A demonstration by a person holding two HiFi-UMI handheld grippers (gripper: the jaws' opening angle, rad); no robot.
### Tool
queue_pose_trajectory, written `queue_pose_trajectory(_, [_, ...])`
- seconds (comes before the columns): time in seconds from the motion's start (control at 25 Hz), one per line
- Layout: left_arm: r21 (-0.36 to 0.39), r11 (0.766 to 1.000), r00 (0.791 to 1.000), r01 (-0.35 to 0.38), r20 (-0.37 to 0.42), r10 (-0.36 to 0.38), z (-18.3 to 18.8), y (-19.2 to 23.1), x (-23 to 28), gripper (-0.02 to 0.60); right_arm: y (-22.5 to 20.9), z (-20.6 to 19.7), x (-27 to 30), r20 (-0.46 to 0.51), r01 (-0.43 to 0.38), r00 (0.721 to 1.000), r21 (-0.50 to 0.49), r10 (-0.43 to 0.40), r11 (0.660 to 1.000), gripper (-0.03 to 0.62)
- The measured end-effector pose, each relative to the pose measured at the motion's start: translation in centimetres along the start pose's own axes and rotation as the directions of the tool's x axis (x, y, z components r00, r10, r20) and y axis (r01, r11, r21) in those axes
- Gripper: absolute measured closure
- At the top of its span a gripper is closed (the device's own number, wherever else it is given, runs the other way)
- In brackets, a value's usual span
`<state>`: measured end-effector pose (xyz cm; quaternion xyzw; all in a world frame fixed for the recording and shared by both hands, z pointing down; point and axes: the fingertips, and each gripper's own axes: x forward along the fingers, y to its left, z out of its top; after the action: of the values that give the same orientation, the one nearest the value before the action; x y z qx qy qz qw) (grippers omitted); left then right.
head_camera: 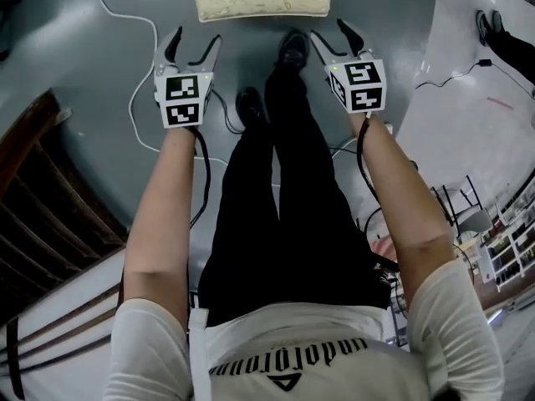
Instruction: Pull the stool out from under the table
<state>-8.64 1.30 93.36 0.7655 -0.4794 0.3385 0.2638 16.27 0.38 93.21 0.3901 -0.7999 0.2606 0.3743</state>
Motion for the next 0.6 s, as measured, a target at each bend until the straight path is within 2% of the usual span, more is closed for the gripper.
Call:
queue_pose_trajectory(0.24, [-0.004,0.999,0.997,0.039,0.064,-0.039,7.3,-1.7,-9.5,0.252,1.0,6.2,-8.4,0.037,-0.016,0.999,-0.003,0.017,1.000,0.352])
queue_pose_trajectory(0.4, [-0.035,0.997,0.991,0.073,0.114,-0.068,12.3,-2.9,-15.9,0.261,2.1,10.7,-14.7,0.081,-0.047,0.996,-0.028,0.050,0.998,0.365])
queue_pose_trajectory(0.6, [-0.018,0.995,0.980,0.098,0.177,-0.093,17.9,-4.6,-24.4,0.281,4.6,15.7,-23.0,0.116,-0.063,0.991,-0.039,0.068,0.997,0.391])
